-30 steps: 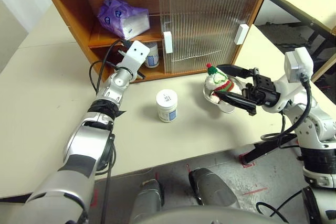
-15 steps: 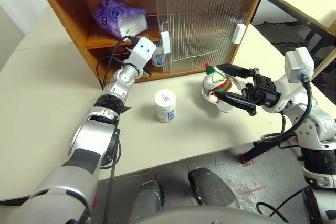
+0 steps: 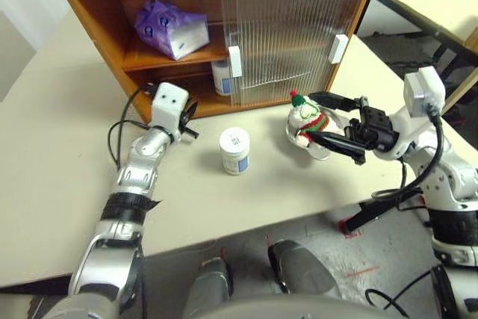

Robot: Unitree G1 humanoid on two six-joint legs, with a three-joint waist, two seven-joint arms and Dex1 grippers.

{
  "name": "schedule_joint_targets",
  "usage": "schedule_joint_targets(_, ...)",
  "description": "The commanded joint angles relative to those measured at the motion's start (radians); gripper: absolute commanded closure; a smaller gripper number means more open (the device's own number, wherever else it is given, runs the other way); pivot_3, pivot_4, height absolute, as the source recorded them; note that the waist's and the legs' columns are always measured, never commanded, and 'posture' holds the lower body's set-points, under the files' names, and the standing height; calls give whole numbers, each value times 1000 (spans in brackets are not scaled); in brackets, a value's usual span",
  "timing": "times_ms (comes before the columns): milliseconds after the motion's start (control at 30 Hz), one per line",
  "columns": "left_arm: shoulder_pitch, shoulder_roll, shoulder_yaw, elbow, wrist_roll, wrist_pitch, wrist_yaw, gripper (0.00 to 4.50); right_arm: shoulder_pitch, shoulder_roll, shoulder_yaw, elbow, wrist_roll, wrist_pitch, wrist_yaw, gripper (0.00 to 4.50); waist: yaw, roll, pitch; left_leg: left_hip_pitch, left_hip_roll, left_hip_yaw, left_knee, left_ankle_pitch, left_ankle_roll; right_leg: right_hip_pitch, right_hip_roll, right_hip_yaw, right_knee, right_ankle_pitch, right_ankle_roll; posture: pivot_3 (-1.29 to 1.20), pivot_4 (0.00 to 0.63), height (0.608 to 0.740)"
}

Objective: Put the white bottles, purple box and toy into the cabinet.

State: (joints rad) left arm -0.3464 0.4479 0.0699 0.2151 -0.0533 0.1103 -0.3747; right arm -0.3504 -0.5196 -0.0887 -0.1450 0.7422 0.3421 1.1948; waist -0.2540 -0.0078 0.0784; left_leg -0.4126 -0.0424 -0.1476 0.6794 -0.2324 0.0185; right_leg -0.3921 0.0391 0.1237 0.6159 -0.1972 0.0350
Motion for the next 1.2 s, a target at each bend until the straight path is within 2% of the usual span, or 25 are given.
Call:
schedule_joint_targets(33,107,-12,93,-274,-239,206,-84,2467,-17,-17,16,21,-27,-11,28,0,4,0,-1,0,0,-1,0,0,0,0,0,0,0,0,0,-281,67,740)
schedule_joint_targets(67,136,-10,121,-336,-299,254,-99,2165,-20,-24,17,30,-35,-16,39,0,8,1,-2,0,0,-1,0,0,-1,0,-1,0,0,0,-1,-275,68,740)
schedule_joint_targets(133,239,75,170,-422,-367,296,-205,1460,-37,-38,14,60,-45,-21,56,0,14,2,-3,1,3,-8,-1,0,-3,-1,-1,1,1,1,-1,-269,68,740)
schedule_joint_targets(200,367,168,184,-450,-395,253,-366,727,-52,-50,13,86,-53,-29,74,0,13,4,-5,3,12,-8,-2,-5,-12,-2,-1,2,1,1,-2,-263,66,740)
schedule_joint_targets(267,475,221,175,-470,-432,211,-499,20,-60,-60,16,108,-61,-39,96,0,14,8,-8,4,15,-9,-3,-11,-24,-3,-1,3,2,1,-7,-254,66,740)
schedule_joint_targets(367,569,239,163,-488,-479,183,-619,20,-77,-70,23,141,-71,-48,124,0,23,11,-9,4,17,-12,-6,-14,-28,-8,-2,5,5,-1,-14,-249,67,740)
schedule_joint_targets(533,586,215,98,-446,-421,100,-664,20,-99,-72,31,178,-108,-62,130,0,43,14,-13,3,21,-13,-12,-15,-31,-18,-2,2,9,0,-23,-243,66,740)
schedule_joint_targets(667,563,171,26,-403,-340,49,-615,20,-99,-65,23,187,-145,-56,62,0,42,22,-18,-1,22,-11,-14,-12,-31,-22,-2,2,16,-1,-26,-248,68,740)
schedule_joint_targets(767,535,137,-9,-355,-270,6,-556,20,-93,-67,13,185,-156,-52,26,0,42,23,-19,-1,26,-10,-16,-6,-22,-23,0,1,16,-3,-26,-257,67,740)
schedule_joint_targets(900,506,94,-49,-318,-213,-32,-501,20,-71,-66,7,163,-139,-29,-1,0,41,23,-19,-1,28,-9,-18,-5,-21,-24,2,0,16,-6,-24,-269,67,740)
schedule_joint_targets(1200,389,29,-126,-243,-187,-7,-467,20,-38,-50,32,107,-127,-4,-10,0,43,23,-20,-2,28,-8,-18,-4,-21,-23,2,1,15,-10,-22,-270,70,740)
